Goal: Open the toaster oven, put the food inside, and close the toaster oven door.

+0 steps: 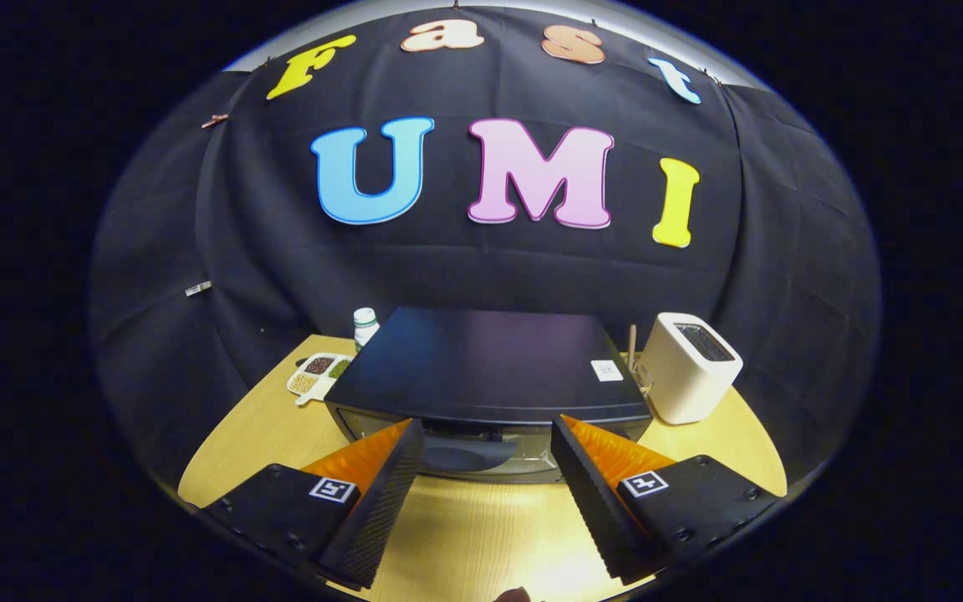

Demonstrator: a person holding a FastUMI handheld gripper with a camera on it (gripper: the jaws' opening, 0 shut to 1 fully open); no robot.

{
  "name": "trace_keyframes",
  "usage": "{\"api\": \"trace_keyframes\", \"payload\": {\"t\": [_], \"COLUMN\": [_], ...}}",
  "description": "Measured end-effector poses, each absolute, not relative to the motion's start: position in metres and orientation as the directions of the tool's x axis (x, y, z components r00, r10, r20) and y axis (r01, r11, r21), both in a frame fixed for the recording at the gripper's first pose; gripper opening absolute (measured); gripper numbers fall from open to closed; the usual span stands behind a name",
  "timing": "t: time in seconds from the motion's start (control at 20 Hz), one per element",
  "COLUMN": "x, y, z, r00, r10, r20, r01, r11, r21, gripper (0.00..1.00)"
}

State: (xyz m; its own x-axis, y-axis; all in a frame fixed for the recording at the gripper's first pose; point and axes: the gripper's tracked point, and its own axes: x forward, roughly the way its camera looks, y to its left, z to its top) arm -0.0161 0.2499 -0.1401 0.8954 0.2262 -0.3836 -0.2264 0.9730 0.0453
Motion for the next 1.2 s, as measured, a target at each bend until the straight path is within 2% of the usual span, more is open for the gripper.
{"api": "trace_keyframes", "payload": {"t": [0.5,0.85,1.2], "x": [-0.011,-0.015,-0.027], "y": [0.156,0.061,0.014], "z": [-0.001,0.087,0.095], "r00": [0.967,0.989,0.990], "r10": [0.212,0.139,0.120], "r20": [-0.139,0.059,0.072], "r01": [-0.200,-0.143,-0.124], "r11": [0.975,0.987,0.990], "r21": [0.092,0.077,0.062], "gripper": [0.98,0.98,0.98]}}
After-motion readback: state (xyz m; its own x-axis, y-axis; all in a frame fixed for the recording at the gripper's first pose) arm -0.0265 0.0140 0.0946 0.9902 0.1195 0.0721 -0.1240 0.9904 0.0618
